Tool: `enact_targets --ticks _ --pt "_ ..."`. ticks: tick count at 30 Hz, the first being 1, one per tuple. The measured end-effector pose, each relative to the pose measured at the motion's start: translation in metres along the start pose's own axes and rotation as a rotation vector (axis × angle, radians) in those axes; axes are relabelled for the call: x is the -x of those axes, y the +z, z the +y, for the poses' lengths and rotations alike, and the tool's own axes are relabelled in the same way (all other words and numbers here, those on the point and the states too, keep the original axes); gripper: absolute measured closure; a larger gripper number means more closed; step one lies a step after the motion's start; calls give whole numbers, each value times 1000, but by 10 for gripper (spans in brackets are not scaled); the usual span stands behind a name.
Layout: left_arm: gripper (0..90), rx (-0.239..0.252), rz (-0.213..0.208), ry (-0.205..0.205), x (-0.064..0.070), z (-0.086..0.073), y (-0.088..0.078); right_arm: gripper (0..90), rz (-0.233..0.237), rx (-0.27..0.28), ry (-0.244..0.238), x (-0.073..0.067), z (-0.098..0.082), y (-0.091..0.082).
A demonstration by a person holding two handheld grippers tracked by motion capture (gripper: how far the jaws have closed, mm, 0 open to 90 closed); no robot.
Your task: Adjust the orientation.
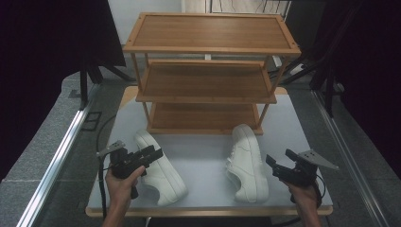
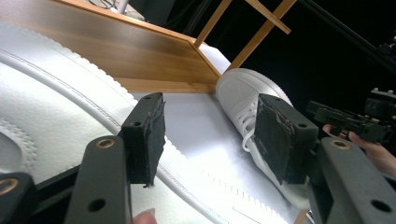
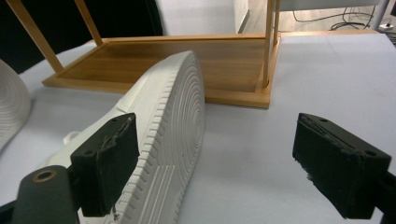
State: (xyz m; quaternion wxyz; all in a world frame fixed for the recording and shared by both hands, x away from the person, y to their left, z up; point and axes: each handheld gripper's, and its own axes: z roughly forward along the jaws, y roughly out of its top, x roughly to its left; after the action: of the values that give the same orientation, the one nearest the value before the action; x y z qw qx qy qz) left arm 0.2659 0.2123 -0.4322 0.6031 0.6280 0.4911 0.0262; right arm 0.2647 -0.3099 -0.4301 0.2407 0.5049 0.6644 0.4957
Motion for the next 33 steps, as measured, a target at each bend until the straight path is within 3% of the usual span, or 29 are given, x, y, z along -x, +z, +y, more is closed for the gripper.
enact_targets --ticks 14,19,21,29,33 --pt "425 3 35 10 2 -4 -10 240 52 26 80 12 8 -2" --pt "433 6 26 4 6 -2 -10 261 54 17 74 14 8 0" --pt "435 2 42 29 11 0 -9 264 62 18 75 15 8 1" --pt "435 -30 83 20 14 -2 -1 289 65 8 57 19 12 2" --pt "436 -42 89 32 17 -4 -6 290 73 -6 60 21 10 5"
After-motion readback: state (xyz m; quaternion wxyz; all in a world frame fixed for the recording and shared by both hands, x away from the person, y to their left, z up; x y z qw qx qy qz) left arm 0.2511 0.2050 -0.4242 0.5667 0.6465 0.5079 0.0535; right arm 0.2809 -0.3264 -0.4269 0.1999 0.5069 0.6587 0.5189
